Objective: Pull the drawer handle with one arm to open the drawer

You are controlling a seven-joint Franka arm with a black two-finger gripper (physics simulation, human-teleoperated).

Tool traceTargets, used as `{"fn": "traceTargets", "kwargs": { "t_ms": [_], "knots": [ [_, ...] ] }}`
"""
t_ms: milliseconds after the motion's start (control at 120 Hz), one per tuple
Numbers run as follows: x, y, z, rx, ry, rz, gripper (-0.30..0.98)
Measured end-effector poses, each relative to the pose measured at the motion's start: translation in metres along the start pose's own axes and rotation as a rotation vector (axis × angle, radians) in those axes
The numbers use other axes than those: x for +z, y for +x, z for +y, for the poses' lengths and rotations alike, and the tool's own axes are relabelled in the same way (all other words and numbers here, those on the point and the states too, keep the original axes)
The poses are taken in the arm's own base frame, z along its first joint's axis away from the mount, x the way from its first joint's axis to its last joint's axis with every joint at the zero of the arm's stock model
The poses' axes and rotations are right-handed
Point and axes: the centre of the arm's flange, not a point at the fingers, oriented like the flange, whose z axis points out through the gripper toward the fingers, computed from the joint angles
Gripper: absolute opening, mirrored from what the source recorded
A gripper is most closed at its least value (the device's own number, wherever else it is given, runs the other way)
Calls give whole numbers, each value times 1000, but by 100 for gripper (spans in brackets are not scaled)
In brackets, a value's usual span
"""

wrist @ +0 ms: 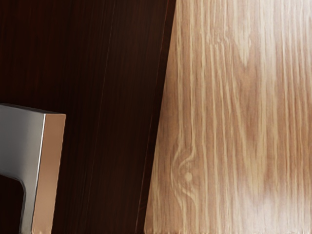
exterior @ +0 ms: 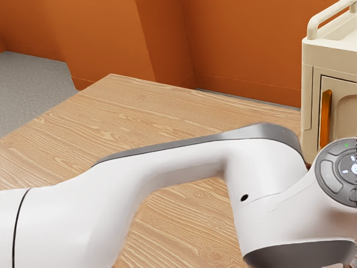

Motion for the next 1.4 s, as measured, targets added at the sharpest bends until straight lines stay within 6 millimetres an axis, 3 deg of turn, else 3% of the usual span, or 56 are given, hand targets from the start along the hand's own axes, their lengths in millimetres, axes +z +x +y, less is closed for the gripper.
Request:
{"fn": "traceTargets", "kwargs": {
  "t_ms": [567, 850, 1017, 1400],
  "knots": [
    [-20, -18, 24, -11, -34, 3, 67],
    [-29, -3, 39, 9, -40, 23, 65],
    [-40, -15, 53, 7, -44, 15, 65],
    [-41, -24, 68, -9, -55, 1, 68]
  ]
}}
